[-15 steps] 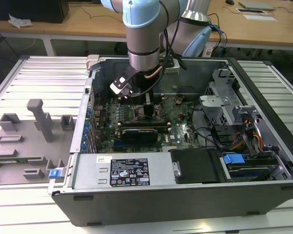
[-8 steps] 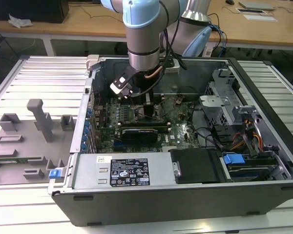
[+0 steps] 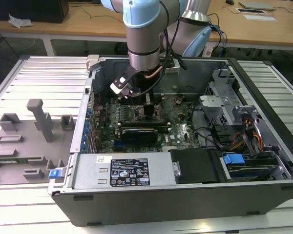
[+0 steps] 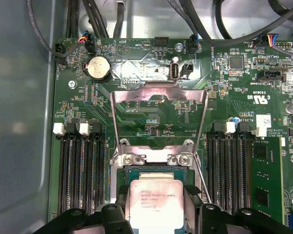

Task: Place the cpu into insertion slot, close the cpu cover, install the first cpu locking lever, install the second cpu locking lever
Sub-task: 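Place the cpu into insertion slot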

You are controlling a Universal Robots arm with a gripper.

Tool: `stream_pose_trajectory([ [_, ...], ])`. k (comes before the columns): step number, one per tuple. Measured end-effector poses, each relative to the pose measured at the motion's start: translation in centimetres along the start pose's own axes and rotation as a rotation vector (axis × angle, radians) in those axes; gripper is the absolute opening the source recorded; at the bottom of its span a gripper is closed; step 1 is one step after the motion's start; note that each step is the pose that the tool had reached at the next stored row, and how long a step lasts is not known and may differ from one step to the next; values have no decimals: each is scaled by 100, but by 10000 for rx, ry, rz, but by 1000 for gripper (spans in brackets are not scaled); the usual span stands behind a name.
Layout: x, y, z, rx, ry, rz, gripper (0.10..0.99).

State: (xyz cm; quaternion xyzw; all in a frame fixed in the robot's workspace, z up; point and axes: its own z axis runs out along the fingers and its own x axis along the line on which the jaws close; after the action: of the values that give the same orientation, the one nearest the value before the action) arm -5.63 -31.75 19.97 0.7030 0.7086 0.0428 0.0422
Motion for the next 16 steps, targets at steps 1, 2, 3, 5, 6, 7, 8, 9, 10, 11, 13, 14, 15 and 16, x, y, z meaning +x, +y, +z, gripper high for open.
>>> stream_pose_trajectory([
  [1,0,0,1,-3,1,0,529],
  [2,0,0,2,-4,2,0,545],
  [3,0,0,2,-2,2,0,545],
  [5,0,0,1,0,1,0,608],
  [6,0,0,1,0,1,0,608],
  [7,0,0,-1,0,0,0,608],
  [8,0,1,-13,0,1,0,608],
  [9,0,5,-37,0,-1,0,608],
  [10,0,9,-73,0,-6,-2,608],
  [11,1,12,-100,-1,-9,-1,608],
  [13,1,15,-119,-1,-10,-1,608],
  [14,1,15,-120,-2,-10,-1,608],
  [15,1,15,-120,-2,-10,-1,608],
  [16,1,15,-120,-1,-12,-1,608],
])
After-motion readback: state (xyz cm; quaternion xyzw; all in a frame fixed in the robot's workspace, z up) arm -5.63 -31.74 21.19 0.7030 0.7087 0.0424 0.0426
